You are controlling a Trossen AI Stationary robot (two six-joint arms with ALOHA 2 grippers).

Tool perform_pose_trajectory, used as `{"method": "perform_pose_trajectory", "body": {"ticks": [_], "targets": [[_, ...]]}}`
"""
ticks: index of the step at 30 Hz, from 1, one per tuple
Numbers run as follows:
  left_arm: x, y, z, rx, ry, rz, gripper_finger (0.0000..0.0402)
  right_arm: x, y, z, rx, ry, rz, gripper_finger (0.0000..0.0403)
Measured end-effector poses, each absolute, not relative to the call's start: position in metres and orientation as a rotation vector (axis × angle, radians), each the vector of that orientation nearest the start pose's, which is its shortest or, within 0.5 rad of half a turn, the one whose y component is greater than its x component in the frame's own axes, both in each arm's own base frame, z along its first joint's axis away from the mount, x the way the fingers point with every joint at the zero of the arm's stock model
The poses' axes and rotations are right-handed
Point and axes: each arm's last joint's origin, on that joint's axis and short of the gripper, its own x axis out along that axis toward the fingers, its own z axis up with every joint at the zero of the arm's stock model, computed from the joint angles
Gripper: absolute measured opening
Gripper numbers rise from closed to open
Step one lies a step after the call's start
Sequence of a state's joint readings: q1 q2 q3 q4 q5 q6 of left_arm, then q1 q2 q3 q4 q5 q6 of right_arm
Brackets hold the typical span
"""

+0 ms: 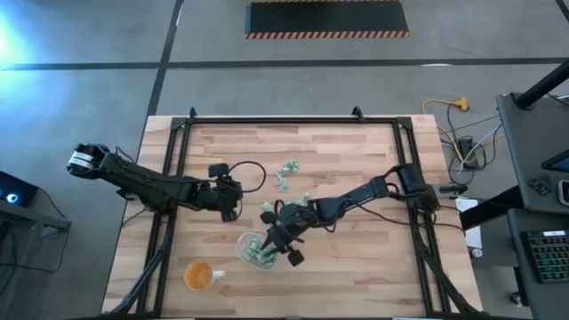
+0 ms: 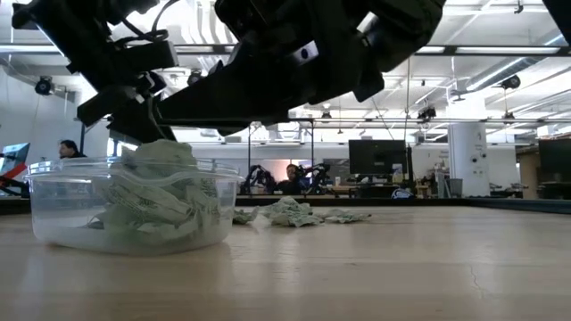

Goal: Pick and place Stevia / Truvia into bins
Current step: Put the stevia packet into the transparent container

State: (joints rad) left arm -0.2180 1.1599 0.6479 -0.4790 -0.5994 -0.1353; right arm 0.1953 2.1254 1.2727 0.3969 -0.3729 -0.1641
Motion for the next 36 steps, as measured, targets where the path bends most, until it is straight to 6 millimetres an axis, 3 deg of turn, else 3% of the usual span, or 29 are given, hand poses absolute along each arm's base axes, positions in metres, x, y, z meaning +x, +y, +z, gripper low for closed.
{"method": "perform_pose_trajectory", "body": {"ticks": [6, 9, 13, 20, 29, 36], "targets": [[0.207, -0.029, 0.202, 0.252, 0.871, 0.417, 0.0153, 0.438, 0.098, 0.143, -0.087, 0.442, 0.592, 0.0148], [0.211, -0.03, 0.204, 0.232, 0.822, 0.415, 0.0153, 0.432, 0.095, 0.157, -0.064, 0.547, 0.575, 0.0167], [0.218, -0.032, 0.21, 0.249, 0.735, 0.388, 0.0153, 0.414, 0.09, 0.183, -0.09, 0.706, 0.469, 0.0175], [0.228, -0.034, 0.218, 0.265, 0.598, 0.364, 0.0153, 0.371, 0.093, 0.212, -0.141, 0.915, 0.221, 0.0166], [0.232, -0.035, 0.223, 0.261, 0.55, 0.296, 0.0153, 0.311, 0.089, 0.202, -0.143, 1.125, 0.051, 0.0145], [0.243, -0.034, 0.215, 0.229, 0.571, 0.158, 0.0153, 0.263, 0.073, 0.194, -0.058, 1.138, -0.016, 0.013]]}}
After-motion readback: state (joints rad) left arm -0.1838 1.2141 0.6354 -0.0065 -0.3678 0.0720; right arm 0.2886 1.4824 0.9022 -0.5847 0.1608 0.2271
